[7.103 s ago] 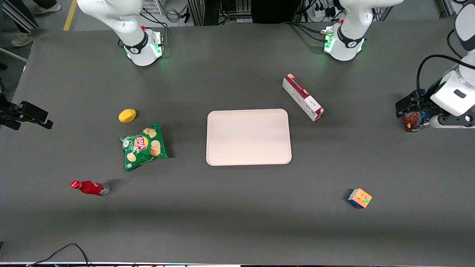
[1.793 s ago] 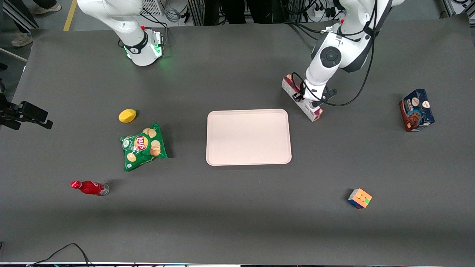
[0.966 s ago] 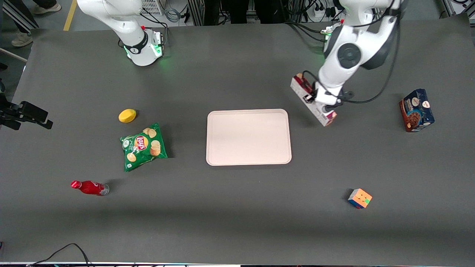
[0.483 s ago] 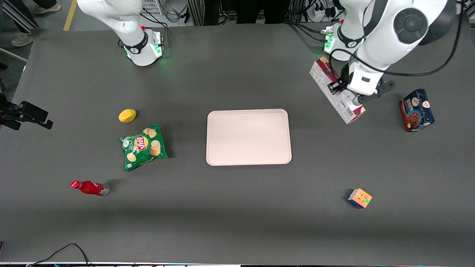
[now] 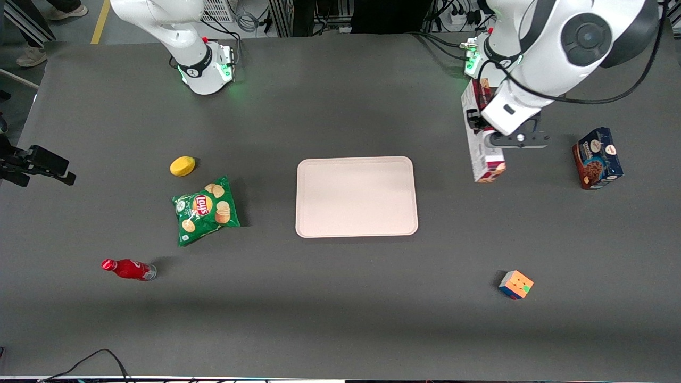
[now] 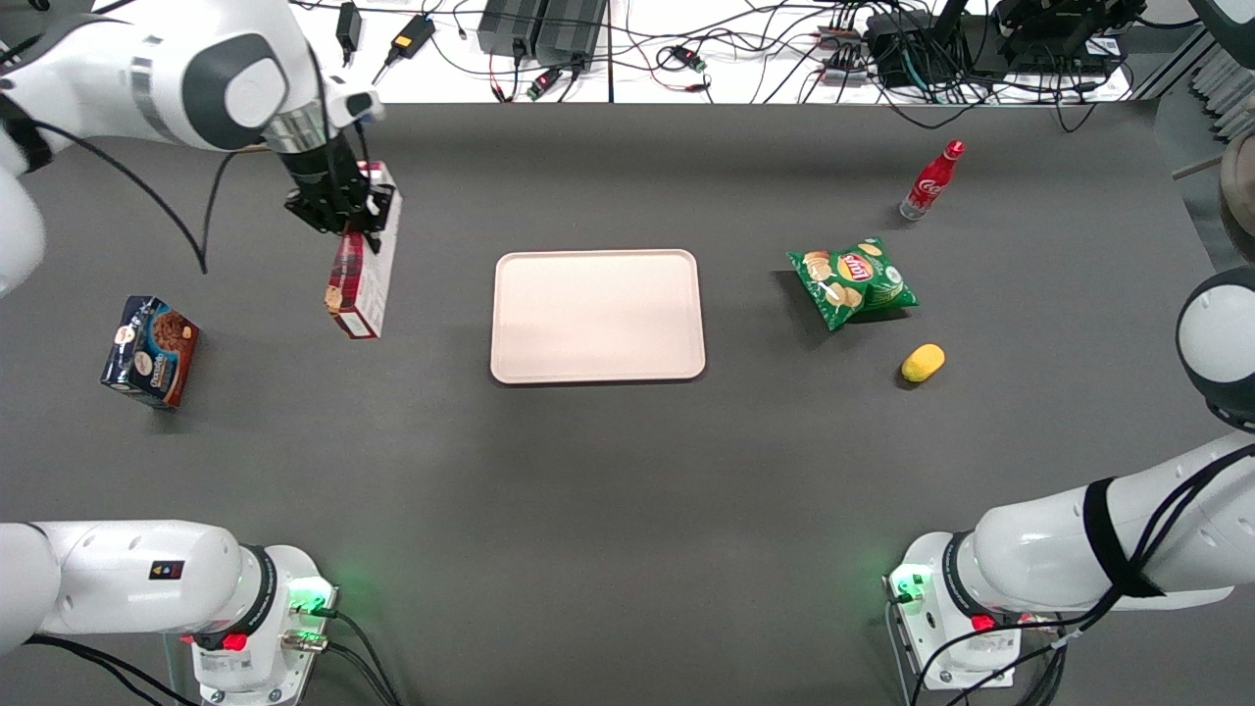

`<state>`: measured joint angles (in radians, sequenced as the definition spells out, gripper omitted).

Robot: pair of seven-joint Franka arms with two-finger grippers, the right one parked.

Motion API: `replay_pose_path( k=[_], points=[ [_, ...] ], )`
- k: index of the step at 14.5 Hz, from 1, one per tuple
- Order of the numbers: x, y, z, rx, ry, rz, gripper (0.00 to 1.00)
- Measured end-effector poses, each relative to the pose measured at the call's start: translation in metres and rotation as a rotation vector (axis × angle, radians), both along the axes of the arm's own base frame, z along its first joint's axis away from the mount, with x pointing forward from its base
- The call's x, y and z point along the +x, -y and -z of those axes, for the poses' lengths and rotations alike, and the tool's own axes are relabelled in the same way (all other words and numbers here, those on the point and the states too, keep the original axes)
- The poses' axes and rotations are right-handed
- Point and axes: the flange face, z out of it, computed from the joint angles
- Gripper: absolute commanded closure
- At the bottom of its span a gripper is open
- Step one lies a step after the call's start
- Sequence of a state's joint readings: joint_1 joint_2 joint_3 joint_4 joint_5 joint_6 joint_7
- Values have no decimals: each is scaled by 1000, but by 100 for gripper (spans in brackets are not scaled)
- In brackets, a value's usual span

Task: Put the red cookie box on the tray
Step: 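Lift the cookie box and carry it over the white tray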

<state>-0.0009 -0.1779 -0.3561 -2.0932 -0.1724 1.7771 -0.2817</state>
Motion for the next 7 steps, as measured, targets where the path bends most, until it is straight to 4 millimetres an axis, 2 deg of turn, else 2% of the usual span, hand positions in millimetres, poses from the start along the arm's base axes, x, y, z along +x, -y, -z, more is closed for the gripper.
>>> replay_pose_path(
  k=[1, 5, 7],
  points=[
    [2, 11, 4, -6, -5, 38, 97],
    [5, 78, 26, -40, 14, 116, 97],
    [10, 94, 47, -61, 14, 104, 97]
  ],
)
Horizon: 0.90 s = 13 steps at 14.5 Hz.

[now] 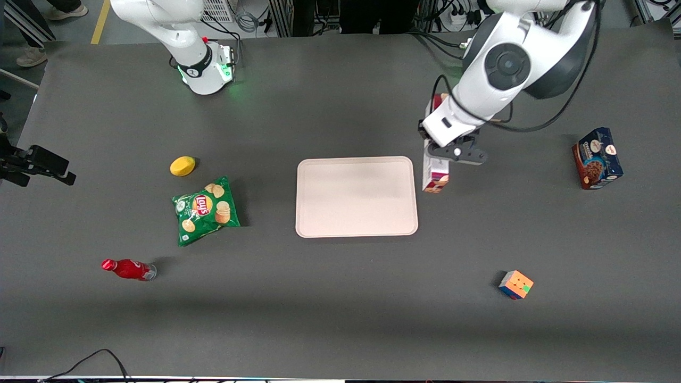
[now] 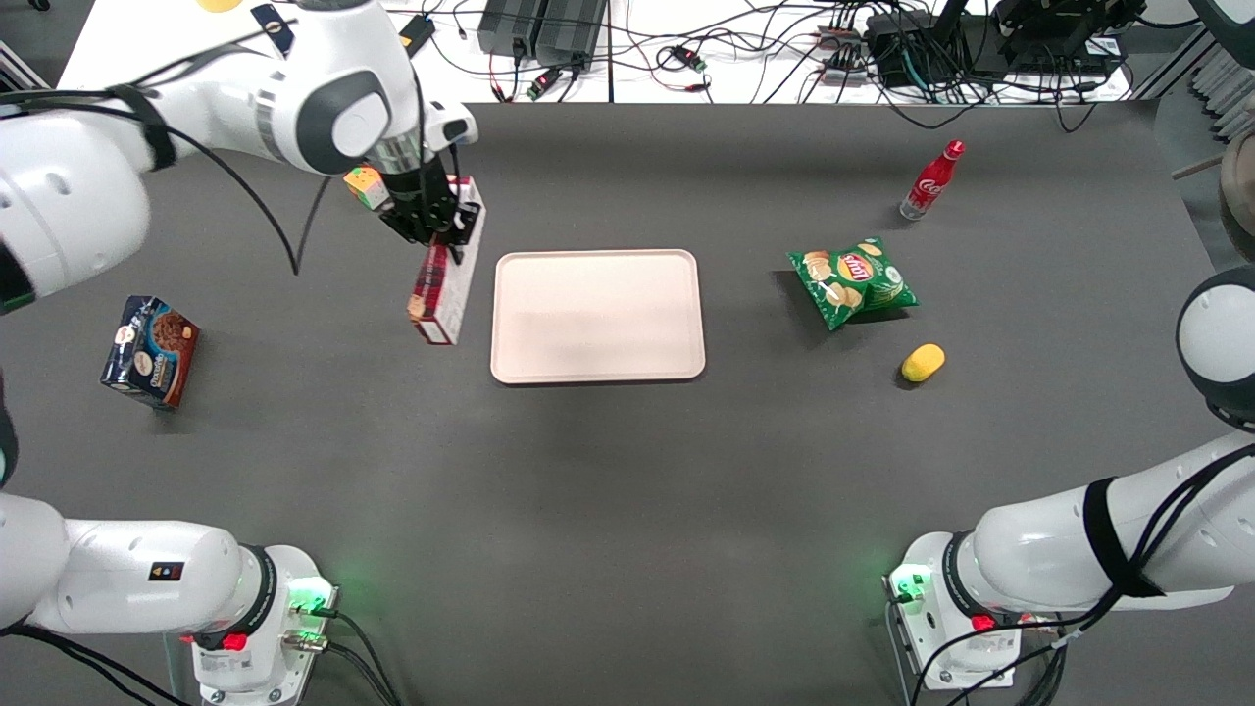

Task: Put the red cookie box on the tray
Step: 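Lift the cookie box and carry it over the white tray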

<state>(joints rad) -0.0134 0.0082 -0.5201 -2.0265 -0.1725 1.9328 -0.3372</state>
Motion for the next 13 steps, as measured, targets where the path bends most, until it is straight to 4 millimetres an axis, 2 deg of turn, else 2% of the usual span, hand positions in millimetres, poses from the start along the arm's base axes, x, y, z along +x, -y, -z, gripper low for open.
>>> replay_pose_path(
  k=[4, 9, 13],
  points=[
    [17, 16, 50, -10, -9, -81, 97],
    [16, 55, 114, 38, 33, -147, 96],
    [20, 63, 152, 8, 15, -153, 96]
  ],
)
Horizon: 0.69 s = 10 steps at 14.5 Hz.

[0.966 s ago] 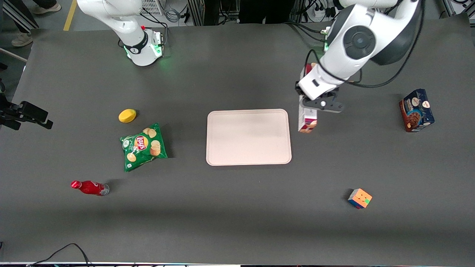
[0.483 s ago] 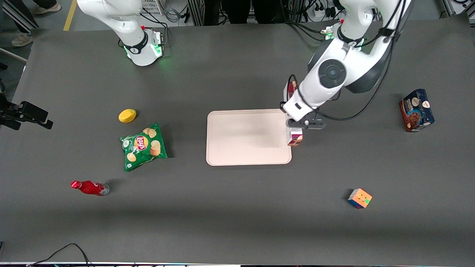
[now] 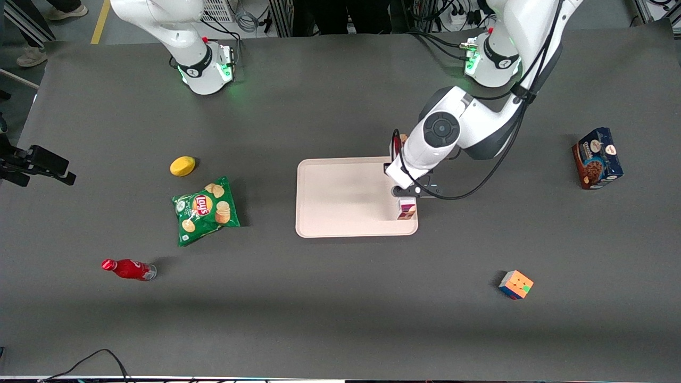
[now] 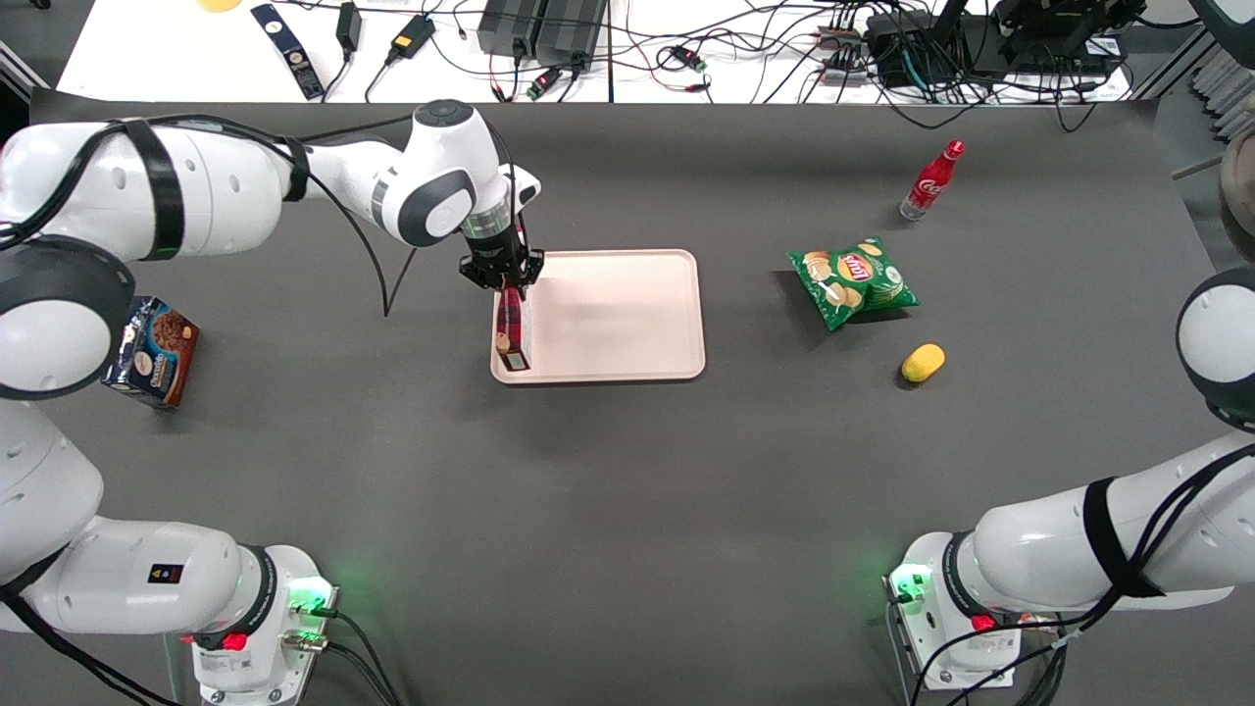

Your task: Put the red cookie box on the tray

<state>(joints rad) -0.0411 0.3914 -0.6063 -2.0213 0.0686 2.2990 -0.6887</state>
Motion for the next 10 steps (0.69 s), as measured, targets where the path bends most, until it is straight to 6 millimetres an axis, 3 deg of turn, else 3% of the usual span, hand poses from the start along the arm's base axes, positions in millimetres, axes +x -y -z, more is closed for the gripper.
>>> replay_pose_path(
  k=[10],
  points=[
    [5, 2, 53, 18, 34, 0, 94]
  ],
)
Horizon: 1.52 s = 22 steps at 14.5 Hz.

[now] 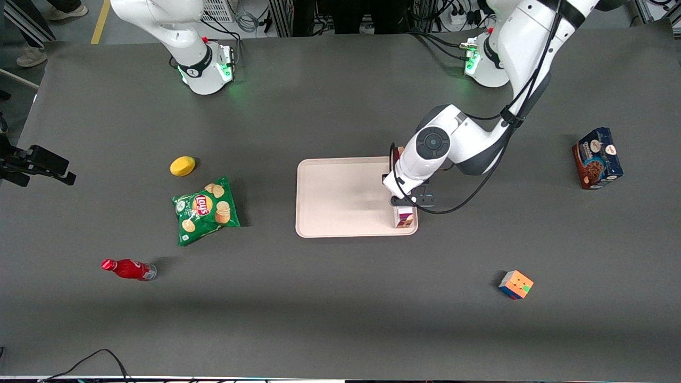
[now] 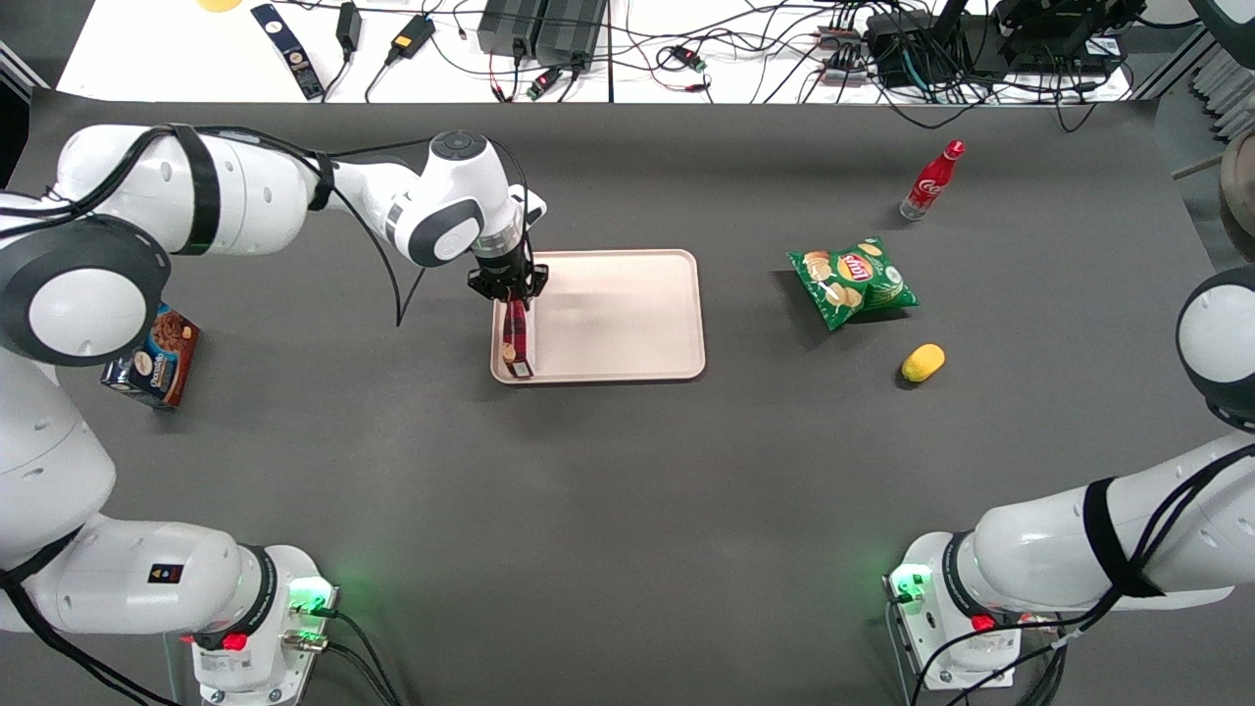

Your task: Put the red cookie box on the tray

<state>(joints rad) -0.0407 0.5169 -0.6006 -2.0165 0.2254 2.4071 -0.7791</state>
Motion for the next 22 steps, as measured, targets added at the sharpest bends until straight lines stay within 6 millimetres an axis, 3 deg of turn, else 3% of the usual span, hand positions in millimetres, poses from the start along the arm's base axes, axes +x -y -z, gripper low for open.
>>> replay_pose_path(
  k=[1, 3, 4, 6, 8, 19, 22],
  points=[
    [0, 1, 3, -5, -1, -2, 92],
    [1, 1, 5, -9, -3, -3, 74],
    [2, 1, 5, -10, -3, -4, 52],
    [3, 1, 6, -4, 4, 6, 20],
    [4, 0, 8, -1, 7, 9, 1],
    [8, -1, 6, -5, 16, 4, 0],
    [22, 2, -19, 23, 15, 4, 0]
  ],
)
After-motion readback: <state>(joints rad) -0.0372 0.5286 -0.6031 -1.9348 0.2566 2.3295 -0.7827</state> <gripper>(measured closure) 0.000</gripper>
